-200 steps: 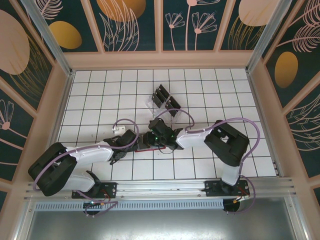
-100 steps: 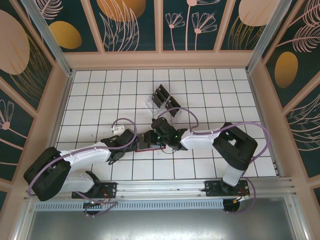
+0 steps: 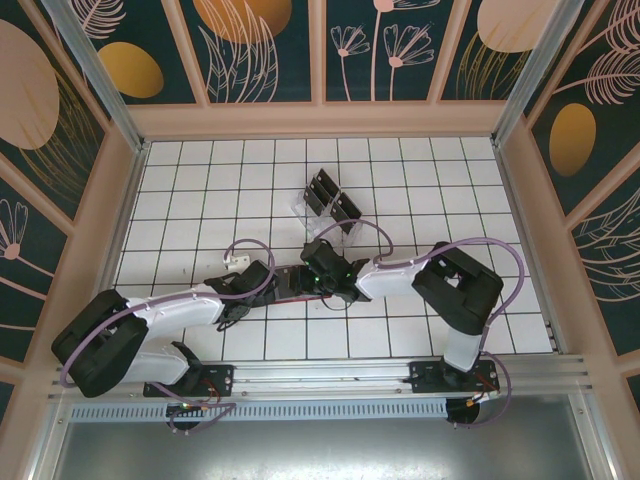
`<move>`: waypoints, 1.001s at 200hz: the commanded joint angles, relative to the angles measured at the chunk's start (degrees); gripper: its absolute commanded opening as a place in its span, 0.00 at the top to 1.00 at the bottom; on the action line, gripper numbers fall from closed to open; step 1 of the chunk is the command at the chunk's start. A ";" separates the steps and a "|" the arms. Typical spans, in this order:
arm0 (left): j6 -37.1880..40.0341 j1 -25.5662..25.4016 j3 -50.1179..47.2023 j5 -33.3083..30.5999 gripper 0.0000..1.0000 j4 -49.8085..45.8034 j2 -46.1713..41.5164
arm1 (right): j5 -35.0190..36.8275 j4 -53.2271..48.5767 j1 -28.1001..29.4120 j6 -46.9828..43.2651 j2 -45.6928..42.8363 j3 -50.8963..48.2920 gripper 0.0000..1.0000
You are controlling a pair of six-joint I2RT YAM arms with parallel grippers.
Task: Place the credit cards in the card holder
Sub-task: Insert the credit card into the card slot.
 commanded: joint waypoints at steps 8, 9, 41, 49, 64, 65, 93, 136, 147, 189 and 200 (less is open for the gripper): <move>-0.55 -0.08 -1.56 1.52 0.02 0.49 1.89 | -0.47 -0.50 0.26 -0.65 1.19 0.71 0.73; -0.54 -0.08 -1.58 1.53 0.02 0.52 1.88 | -0.48 -0.51 0.27 -0.67 1.18 0.77 0.73; -0.65 -0.03 -2.17 1.88 0.02 1.38 2.11 | -1.20 -0.17 0.63 -0.15 1.48 1.11 0.74; -0.65 -0.04 -2.30 2.15 0.01 1.64 2.21 | -1.27 -0.13 0.71 -0.07 1.45 1.26 0.74; -0.71 -0.09 -2.39 2.36 0.02 2.08 2.21 | -1.46 -0.08 1.06 0.19 1.57 1.54 0.74; -0.71 -0.09 -2.39 2.35 0.01 2.10 2.26 | -1.46 -0.04 1.06 0.24 1.59 1.58 0.74; -0.72 -0.07 -2.57 2.81 0.02 2.73 2.58 | -1.88 0.02 1.74 0.50 1.82 2.37 0.74; -0.84 -0.04 -2.83 3.21 0.02 3.23 2.56 | -2.58 -0.26 2.96 0.49 3.59 4.33 0.73; -0.89 -0.07 -2.93 3.26 0.02 3.34 2.44 | -2.79 -0.17 3.16 0.55 3.90 4.58 0.73; -0.89 -0.07 -3.10 3.38 0.01 3.37 2.01 | -2.96 -0.15 3.26 0.57 3.08 4.28 0.70; -1.07 -0.02 -2.95 3.31 0.01 3.28 1.76 | -2.87 -0.17 3.13 0.58 2.50 4.08 0.67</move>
